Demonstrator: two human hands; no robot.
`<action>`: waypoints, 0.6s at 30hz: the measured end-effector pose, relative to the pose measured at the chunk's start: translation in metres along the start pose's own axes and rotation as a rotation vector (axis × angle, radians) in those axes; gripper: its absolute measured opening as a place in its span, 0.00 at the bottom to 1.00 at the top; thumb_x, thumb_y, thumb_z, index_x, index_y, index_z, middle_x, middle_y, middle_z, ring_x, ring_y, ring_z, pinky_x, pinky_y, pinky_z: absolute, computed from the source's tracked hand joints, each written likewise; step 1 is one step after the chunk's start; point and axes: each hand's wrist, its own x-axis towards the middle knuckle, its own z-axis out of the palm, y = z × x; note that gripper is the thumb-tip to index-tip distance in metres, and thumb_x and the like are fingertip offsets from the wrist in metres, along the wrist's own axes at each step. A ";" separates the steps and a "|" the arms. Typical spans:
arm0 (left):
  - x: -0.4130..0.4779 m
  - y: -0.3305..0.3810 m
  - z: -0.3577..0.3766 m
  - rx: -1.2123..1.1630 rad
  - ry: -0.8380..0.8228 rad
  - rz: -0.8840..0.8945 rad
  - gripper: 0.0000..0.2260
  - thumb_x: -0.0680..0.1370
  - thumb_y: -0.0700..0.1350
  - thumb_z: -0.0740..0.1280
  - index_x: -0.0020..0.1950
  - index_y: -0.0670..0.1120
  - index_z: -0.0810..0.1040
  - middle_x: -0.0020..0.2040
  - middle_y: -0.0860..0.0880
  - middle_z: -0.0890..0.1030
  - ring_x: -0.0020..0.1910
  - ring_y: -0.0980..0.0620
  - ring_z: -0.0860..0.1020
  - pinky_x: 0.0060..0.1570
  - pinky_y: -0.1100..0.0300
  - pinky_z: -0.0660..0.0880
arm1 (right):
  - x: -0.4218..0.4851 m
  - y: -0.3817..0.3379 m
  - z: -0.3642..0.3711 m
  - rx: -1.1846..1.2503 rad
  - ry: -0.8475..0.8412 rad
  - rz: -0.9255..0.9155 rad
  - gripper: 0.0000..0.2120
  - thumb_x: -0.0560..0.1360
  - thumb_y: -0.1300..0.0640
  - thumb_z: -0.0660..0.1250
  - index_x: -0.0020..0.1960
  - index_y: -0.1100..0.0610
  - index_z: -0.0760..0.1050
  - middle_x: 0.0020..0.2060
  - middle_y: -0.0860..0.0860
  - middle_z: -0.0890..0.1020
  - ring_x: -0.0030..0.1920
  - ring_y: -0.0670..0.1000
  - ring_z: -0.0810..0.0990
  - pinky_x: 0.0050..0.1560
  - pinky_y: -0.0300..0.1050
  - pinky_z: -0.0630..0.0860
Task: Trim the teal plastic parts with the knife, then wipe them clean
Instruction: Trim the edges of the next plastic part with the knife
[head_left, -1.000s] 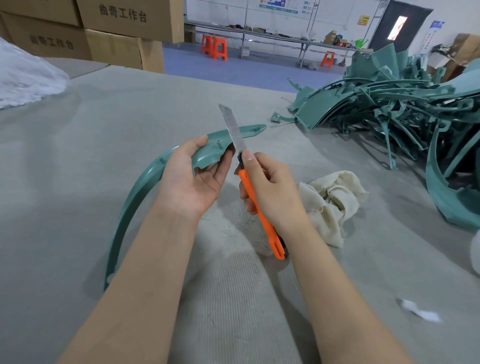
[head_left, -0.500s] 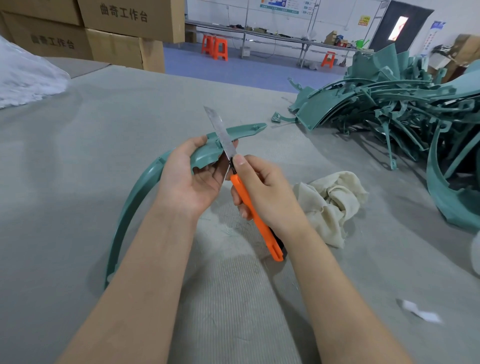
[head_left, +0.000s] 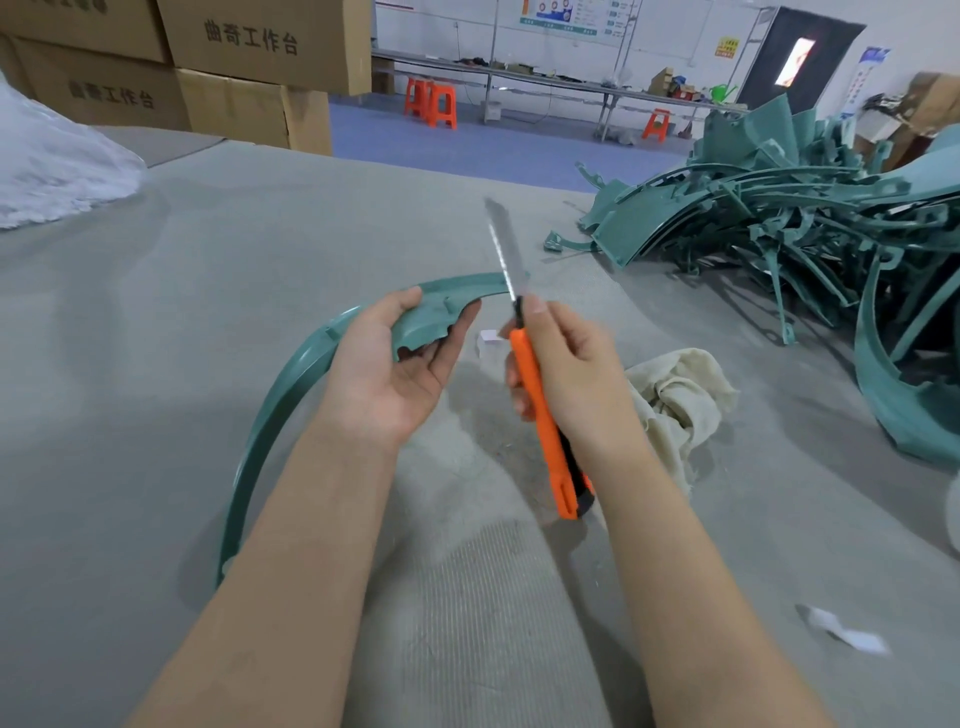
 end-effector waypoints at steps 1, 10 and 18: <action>0.000 0.000 0.000 -0.007 0.012 0.001 0.14 0.77 0.36 0.66 0.62 0.37 0.75 0.55 0.38 0.82 0.48 0.41 0.84 0.34 0.57 0.81 | 0.003 0.002 -0.003 -0.034 0.096 0.024 0.17 0.82 0.49 0.58 0.44 0.61 0.75 0.28 0.55 0.75 0.25 0.49 0.72 0.24 0.39 0.70; -0.002 -0.001 0.001 0.027 0.022 0.024 0.05 0.76 0.35 0.67 0.51 0.37 0.77 0.44 0.39 0.84 0.45 0.40 0.84 0.35 0.56 0.81 | 0.008 0.011 -0.009 -0.200 0.218 0.039 0.17 0.82 0.48 0.57 0.41 0.57 0.74 0.29 0.54 0.76 0.24 0.48 0.73 0.25 0.39 0.72; -0.003 -0.003 0.003 0.047 0.017 0.040 0.01 0.76 0.35 0.67 0.47 0.37 0.77 0.42 0.40 0.84 0.44 0.40 0.84 0.35 0.55 0.81 | 0.006 0.012 -0.006 -0.245 0.188 0.027 0.17 0.82 0.47 0.58 0.42 0.58 0.75 0.30 0.53 0.76 0.26 0.47 0.73 0.25 0.37 0.72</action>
